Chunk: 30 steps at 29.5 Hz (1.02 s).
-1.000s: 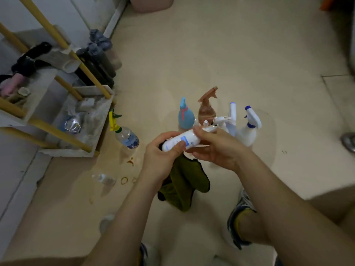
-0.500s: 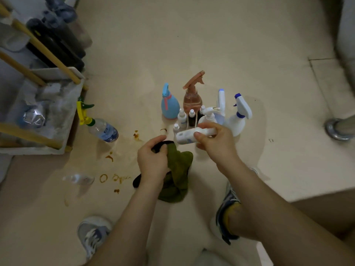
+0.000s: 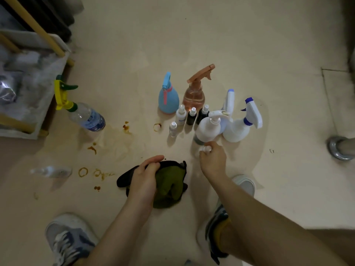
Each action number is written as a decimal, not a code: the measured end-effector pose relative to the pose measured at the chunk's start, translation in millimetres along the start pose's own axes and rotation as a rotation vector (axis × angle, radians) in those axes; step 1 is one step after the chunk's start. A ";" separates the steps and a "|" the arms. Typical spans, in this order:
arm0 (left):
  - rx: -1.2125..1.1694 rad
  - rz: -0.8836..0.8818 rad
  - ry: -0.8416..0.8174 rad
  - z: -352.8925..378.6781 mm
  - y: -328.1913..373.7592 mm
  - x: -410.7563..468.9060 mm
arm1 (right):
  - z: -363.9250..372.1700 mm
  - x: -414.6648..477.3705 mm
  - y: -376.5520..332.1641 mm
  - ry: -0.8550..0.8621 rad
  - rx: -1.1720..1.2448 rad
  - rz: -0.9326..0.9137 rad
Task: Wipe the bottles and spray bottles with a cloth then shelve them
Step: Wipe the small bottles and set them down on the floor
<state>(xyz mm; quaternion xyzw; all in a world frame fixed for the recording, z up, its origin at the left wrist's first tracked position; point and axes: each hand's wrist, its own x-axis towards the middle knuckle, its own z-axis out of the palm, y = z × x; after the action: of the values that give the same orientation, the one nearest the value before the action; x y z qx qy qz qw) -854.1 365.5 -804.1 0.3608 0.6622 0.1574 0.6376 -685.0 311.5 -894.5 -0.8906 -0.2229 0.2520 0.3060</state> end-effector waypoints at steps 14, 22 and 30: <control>0.167 0.130 -0.076 -15.3 38.4 -30.6 | -48.2 -40.9 -51.8 0.149 0.136 0.252; 0.158 0.559 -0.065 -73.4 105.9 -86.7 | -89.4 -111.5 -175.3 -0.996 0.430 -0.121; 0.017 0.794 -0.038 -180.8 128.6 -124.6 | -92.3 -177.9 -252.6 -0.696 0.263 -0.538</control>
<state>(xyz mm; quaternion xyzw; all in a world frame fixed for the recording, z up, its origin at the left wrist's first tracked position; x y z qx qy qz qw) -1000.8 415.1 -602.3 0.5970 0.4605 0.3796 0.5362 -830.0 353.7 -609.6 -0.6172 -0.5018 0.4741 0.3776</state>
